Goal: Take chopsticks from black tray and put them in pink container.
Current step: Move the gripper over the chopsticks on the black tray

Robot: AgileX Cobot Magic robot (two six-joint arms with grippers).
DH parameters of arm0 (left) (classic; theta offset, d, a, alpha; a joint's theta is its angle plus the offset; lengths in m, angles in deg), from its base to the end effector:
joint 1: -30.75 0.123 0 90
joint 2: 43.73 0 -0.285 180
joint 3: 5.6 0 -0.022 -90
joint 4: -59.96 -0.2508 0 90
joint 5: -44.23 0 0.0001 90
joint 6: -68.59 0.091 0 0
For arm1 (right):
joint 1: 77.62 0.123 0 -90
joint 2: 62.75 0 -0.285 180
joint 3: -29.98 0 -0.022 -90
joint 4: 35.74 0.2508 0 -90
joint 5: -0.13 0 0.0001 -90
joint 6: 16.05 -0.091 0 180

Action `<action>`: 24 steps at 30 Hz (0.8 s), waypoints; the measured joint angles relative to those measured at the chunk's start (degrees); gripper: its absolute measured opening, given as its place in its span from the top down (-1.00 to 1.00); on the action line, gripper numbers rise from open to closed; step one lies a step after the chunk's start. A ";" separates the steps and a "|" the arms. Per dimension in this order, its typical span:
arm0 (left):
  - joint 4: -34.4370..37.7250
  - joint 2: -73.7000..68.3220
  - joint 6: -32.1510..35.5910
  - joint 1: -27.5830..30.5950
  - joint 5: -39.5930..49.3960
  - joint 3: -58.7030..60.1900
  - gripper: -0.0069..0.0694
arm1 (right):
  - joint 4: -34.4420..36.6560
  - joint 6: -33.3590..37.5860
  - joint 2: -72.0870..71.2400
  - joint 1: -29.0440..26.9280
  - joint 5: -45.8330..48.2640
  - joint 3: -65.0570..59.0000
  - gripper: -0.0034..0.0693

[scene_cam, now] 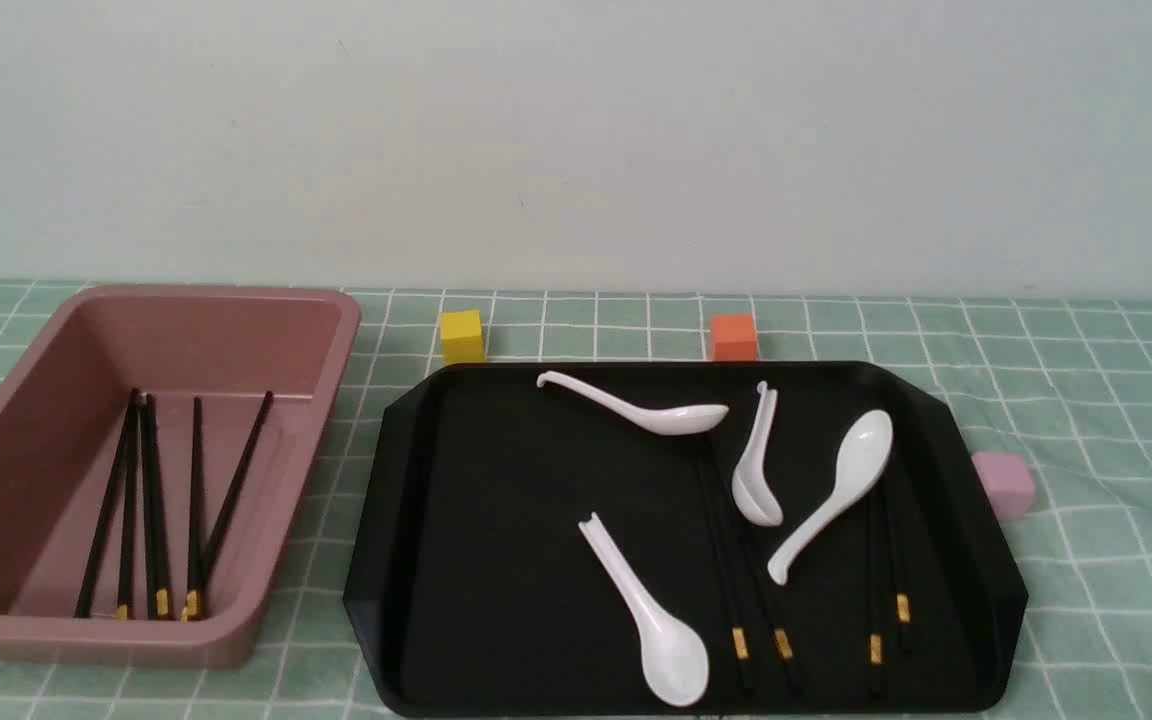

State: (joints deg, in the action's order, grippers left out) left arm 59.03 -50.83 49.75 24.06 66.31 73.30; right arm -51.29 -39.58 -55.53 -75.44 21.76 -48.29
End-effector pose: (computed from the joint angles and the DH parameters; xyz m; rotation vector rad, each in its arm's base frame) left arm 0.0520 -0.0055 0.1693 -0.1907 1.8869 -0.2883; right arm 0.0527 -0.0070 0.1748 0.1793 1.8471 0.0441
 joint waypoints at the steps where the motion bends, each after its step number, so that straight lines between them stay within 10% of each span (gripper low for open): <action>1: 0.00 0.00 0.00 0.00 0.00 0.00 0.52 | 0.00 0.00 0.00 0.00 0.00 0.00 0.25; 24: 0.00 0.00 0.00 0.00 0.00 0.00 0.48 | 0.00 0.00 0.00 0.00 0.00 0.00 0.25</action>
State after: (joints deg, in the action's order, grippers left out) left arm 59.03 -50.83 49.75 24.06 66.31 73.30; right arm -51.29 -39.58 -55.53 -75.44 21.76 -48.29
